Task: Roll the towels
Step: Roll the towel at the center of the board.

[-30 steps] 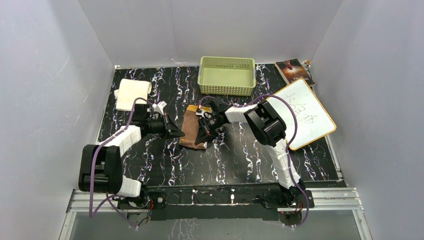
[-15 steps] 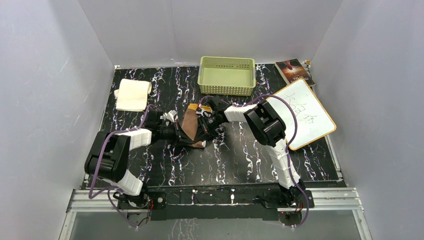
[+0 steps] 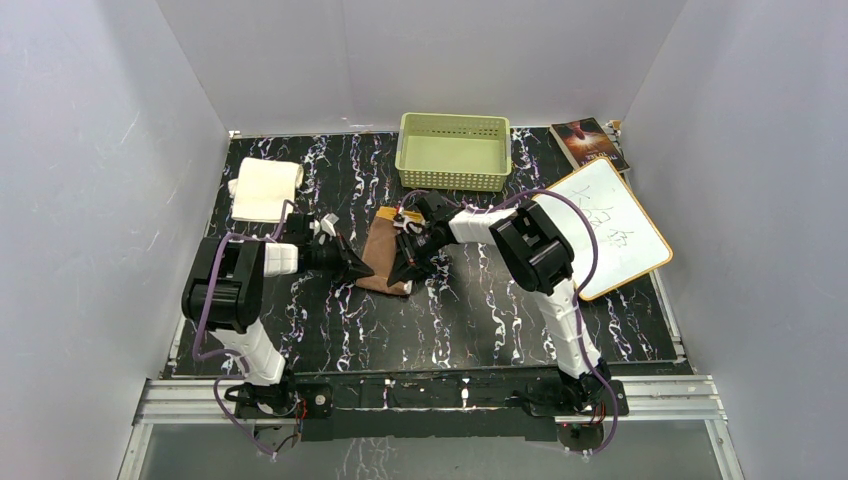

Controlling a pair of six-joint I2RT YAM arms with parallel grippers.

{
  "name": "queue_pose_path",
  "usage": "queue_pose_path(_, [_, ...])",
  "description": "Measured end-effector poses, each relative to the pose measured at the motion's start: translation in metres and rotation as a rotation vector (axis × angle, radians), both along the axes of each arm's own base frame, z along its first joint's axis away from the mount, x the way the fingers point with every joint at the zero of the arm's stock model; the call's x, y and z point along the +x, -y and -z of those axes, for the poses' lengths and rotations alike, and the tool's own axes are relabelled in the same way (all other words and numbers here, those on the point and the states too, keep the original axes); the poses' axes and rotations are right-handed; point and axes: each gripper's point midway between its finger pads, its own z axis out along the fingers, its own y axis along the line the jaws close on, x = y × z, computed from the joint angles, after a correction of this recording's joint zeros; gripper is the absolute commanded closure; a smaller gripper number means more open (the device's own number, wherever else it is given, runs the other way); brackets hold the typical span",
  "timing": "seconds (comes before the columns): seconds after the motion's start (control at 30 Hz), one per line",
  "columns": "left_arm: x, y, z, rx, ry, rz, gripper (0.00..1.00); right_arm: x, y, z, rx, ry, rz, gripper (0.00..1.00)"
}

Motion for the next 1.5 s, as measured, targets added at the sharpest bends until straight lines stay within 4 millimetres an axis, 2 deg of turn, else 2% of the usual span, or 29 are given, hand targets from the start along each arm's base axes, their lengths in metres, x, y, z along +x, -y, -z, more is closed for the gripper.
queue_pose_path(0.13, [0.001, 0.0, 0.004, -0.02, 0.0, 0.008, 1.0, 0.0, 0.002, -0.001, -0.021, 0.005, 0.009, 0.77])
queue_pose_path(0.37, [-0.003, 0.009, 0.005, -0.042, 0.022, 0.036, 1.0, 0.012, 0.003, -0.013, -0.078, 0.095, 0.022, 0.53])
queue_pose_path(0.53, [-0.006, 0.016, 0.006, -0.039, 0.031, 0.061, 1.0, 0.034, 0.006, -0.027, -0.141, 0.353, 0.029, 0.41])
queue_pose_path(0.63, [-0.006, 0.016, 0.006, -0.04, 0.032, 0.067, 1.0, 0.046, 0.01, -0.045, -0.158, 0.589, 0.025, 0.34])
queue_pose_path(0.7, [-0.006, 0.016, 0.006, -0.04, 0.03, 0.068, 1.0, 0.041, 0.014, -0.064, -0.14, 0.768, -0.001, 0.34])
queue_pose_path(0.83, [-0.006, 0.016, 0.006, -0.038, 0.031, 0.073, 1.0, 0.004, 0.018, -0.101, -0.002, 1.143, -0.138, 0.46])
queue_pose_path(0.93, [-0.006, 0.017, 0.007, -0.039, 0.03, 0.076, 1.0, -0.023, 0.018, -0.111, 0.102, 1.344, -0.268, 0.47])
queue_pose_path(1.03, [-0.006, 0.018, 0.007, -0.046, 0.024, 0.082, 1.0, -0.025, 0.022, -0.101, 0.112, 1.478, -0.371, 0.4])
queue_pose_path(1.13, [-0.007, 0.019, 0.007, -0.055, 0.018, 0.089, 1.0, -0.026, 0.024, -0.086, 0.067, 1.607, -0.485, 0.4])
queue_pose_path(1.27, [-0.007, 0.019, 0.007, -0.059, 0.014, 0.095, 1.0, -0.049, 0.01, -0.073, 0.055, 1.777, -0.664, 0.41])
queue_pose_path(1.37, [-0.007, 0.019, 0.007, -0.059, 0.012, 0.096, 1.0, -0.056, 0.001, -0.068, 0.05, 1.871, -0.74, 0.45])
queue_pose_path(1.5, [-0.007, 0.02, 0.007, -0.06, 0.012, 0.099, 1.0, -0.043, 0.001, -0.053, -0.014, 1.915, -0.785, 0.57])
